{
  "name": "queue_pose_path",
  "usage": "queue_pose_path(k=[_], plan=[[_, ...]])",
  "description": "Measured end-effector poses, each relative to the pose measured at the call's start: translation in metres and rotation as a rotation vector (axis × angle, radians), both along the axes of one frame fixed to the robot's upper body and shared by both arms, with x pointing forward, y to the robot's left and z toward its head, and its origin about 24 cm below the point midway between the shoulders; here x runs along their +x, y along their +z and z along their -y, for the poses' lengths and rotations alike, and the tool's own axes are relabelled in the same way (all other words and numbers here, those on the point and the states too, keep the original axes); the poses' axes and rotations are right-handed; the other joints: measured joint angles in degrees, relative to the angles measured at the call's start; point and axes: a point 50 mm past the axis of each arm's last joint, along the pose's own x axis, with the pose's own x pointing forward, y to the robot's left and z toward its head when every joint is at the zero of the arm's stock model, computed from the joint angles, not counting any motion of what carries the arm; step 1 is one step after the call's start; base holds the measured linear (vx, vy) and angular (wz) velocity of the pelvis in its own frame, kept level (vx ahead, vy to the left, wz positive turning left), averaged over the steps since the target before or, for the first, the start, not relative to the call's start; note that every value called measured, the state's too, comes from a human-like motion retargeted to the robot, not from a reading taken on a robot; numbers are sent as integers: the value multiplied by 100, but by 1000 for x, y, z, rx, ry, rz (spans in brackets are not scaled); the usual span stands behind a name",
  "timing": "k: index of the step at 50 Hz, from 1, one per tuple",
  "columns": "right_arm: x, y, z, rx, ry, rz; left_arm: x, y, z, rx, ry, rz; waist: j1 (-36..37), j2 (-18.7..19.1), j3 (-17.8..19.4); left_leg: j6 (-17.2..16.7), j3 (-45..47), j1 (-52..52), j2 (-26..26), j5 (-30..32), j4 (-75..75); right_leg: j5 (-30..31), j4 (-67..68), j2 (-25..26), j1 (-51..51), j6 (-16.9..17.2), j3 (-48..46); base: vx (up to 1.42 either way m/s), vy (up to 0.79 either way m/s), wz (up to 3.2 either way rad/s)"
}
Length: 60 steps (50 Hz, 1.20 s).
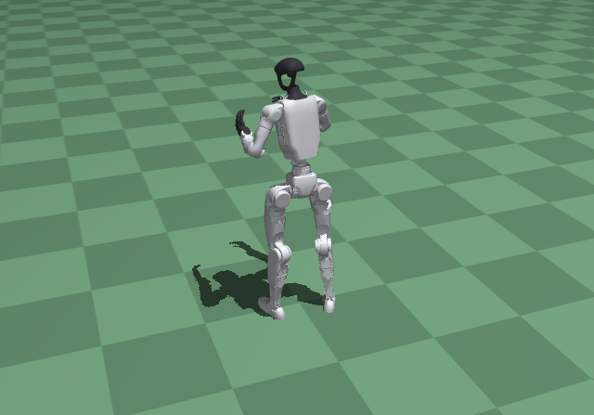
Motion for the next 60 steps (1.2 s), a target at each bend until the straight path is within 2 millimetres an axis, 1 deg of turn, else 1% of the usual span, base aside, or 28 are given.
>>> queue_pose_path(k=[3, 5, 7, 10, 13, 15, 18, 20, 22, 25, 28, 30, 32, 33, 34, 35, 38, 45, 51, 55, 60], plan=[[-9, -36, -20, 39, 81, -106, 11, 1, -5, 29, 23, -15, -109, -10, -67, 17, -6, 25, -6, -11, 5, -17, 9, -8, 26, -7, -5, 0, 0, 0], [-16, -56, -31, 61, 118, -169, 19, 4, -10, 53, 43, -21, -189, -9, -108, 24, -4, 42, -10, -16, 8, -26, 15, -13, 40, -13, -2, 0, 0, 0], [-21, -71, -40, 75, 141, -218, 27, 10, -16, 83, 70, -19, -274, -1, -145, 29, 3, 59, -12, -19, 10, -31, 20, -17, 51, -20, 6, 0, 0, 0], [-28, -87, -50, 86, 161, -269, 40, 24, -26, 137, 126, 9, -402, 20, -195, 34, 23, 84, -15, -22, 15, -33, 25, -23, 65, -28, 26, 0, 0, 0], [-32, -96, -55, 85, 169, -297, 52, 45, -34, 209, 197, 69, -529, 48, -245, 36, 51, 108, -17, -24, 21, -29, 26, -27, 74, -34, 56, 0, 0, 0], [-34, -100, -59, 86, 184, -309, 59, 59, -38, 287, 247, 126, -619, 49, -292, 43, 98, 61, -15, -107, 182, -64, 113, -69, 54, -34, 69, 0, 0, 0], [-34, -103, -60, 51, 184, -330, 70, 87, -40, 383, 328, 212, -730, 106, -333, 36, 104, 124, -19, -43, 63, -17, 25, -35, 78, -35, 112, 0, 0, 0], [-35, -106, -63, 42, 208, -339, 75, 103, -39, 495, 381, 281, -816, 112, -374, 39, 149, 81, -16, -121, 217, -50, 107, -74, 60, -31, 124, 0, 0, 0], [-34, -107, -63, 14, 210, -348, 81, 121, -35, 574, 431, 346, -885, 156, -397, 32, 141, 130, -21, -58, 96, -11, 31, -43, 74, -30, 152, 0, 0, 0], [-35, -108, -65, -5, 229, -352, 86, 144, -27, 726, 496, 451, -997, 197, -425, 28, 162, 149, -22, -58, 97, -7, 35, -45, 80, -25, 174, 0, 0, 0], [-35, -110, -67, -10, 242, -354, 90, 160, -15, 870, 541, 548, -1103, 230, -442, 25, 181, 157, -21, -63, 108, -6, 47, -48, 77, -19, 194, 0, 0, 0], [-36, -111, -68, -8, 247, -357, 93, 168, -7, 955, 557, 602, -1171, 249, -446, 26, 194, 163, -19, -67, 115, -5, 57, -50, 74, -15, 208, 0, 0, 0], [-39, -115, -72, -12, 275, -359, 96, 167, 2, 1065, 554, 648, -1248, 226, -479, 13, 276, 40, 13, -234, 446, -78, 239, -114, 14, -11, 209, 0, 0, 0], [-37, -115, -69, -69, 264, -368, 96, 171, 5, 1098, 560, 665, -1272, 253, -475, 33, 234, 111, -9, -136, 245, -24, 128, -75, 34, -3, 235, 0, 0, 0], [-36, -116, -69, -52, 259, -372, 97, 173, 9, 1119, 562, 681, -1300, 272, -460, 36, 227, 148, -14, -94, 163, -3, 86, -57, 46, -1, 247, 0, 0, 0], [-37, -116, -70, 0, 257, -373, 97, 175, 13, 1135, 561, 697, -1330, 287, -439, 30, 236, 168, -11, -80, 139, 1, 80, -50, 53, -1, 253, 0, 0, 0], [-37, -118, -71, 9, 261, -377, 100, 174, 23, 1232, 558, 747, -1419, 303, -415, 33, 269, 182, -5, -82, 142, 9, 83, -46, 47, 10, 285, 0, 0, 0], [-39, -119, -71, 23, 256, -363, 104, 165, 42, 1490, 537, 872, -1607, 347, -373, 39, 346, 183, 1, -82, 153, 35, 71, -38, 12, 35, 362, 0, 0, 0], [-38, -117, -68, 38, 235, -348, 105, 153, 57, 1726, 470, 990, -1727, 388, -339, 42, 392, 175, -7, -69, 154, 54, 54, -42, -14, 40, 407, 0, 0, 0], [-37, -116, -63, 56, 211, -337, 104, 146, 65, 1801, 420, 1041, -1781, 411, -311, 41, 409, 173, -16, -60, 152, 59, 48, -50, -23, 32, 425, 0, 0, 0], [-36, -114, -56, 74, 174, -327, 102, 142, 72, 1796, 390, 1057, -1822, 435, -276, 37, 421, 180, -26, -52, 149, 60, 48, -60, -23, 18, 439, 0, 0, 0]])
